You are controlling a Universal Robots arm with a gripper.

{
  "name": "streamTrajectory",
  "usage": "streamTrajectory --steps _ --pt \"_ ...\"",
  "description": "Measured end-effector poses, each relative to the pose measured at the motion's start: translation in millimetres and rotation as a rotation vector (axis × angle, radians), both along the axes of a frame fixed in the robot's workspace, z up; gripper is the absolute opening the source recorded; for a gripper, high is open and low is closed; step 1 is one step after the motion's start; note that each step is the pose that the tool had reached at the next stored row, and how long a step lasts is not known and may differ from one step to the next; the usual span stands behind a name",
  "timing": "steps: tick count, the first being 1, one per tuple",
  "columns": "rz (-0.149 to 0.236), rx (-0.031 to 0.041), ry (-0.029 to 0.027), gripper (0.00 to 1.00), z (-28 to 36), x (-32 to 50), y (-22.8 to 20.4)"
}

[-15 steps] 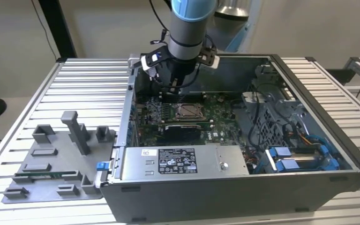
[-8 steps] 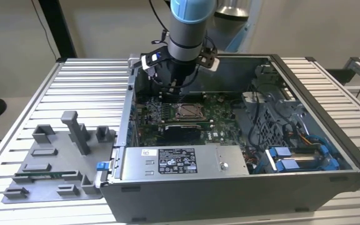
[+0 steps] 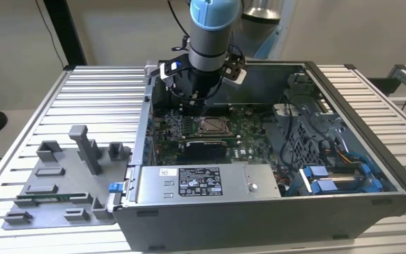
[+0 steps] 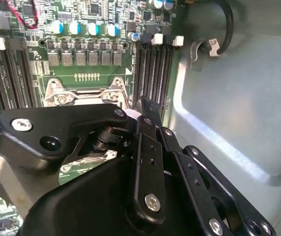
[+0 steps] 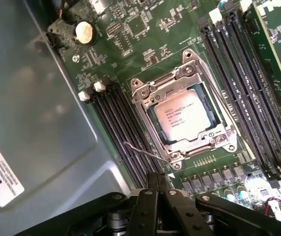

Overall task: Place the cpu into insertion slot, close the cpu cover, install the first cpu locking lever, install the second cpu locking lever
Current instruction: 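Install the first cpu locking lever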

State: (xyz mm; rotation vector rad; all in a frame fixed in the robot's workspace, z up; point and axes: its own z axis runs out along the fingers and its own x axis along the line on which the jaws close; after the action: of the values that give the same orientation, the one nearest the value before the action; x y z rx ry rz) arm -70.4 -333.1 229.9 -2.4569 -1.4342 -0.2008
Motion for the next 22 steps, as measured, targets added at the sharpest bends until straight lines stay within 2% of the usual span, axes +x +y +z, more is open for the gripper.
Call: streamTrajectory --steps 2,7,10,15,22 --pt "-0.018 0.0022 0.0007 0.0 0.0 -0.6 0.0" --pt "-0.056 0.0346 0.0039 0.0 1.6 -3.0 0.0" --pt "-0.092 0.0359 0.0079 0.0 1.6 -3.2 0.0" --pt "-0.162 0.0363 0.0088 0.0 1.2 -3.2 0.0" --pt "-0.178 0.0359 0.0139 0.0 -2.4 -9.0 -1.7"
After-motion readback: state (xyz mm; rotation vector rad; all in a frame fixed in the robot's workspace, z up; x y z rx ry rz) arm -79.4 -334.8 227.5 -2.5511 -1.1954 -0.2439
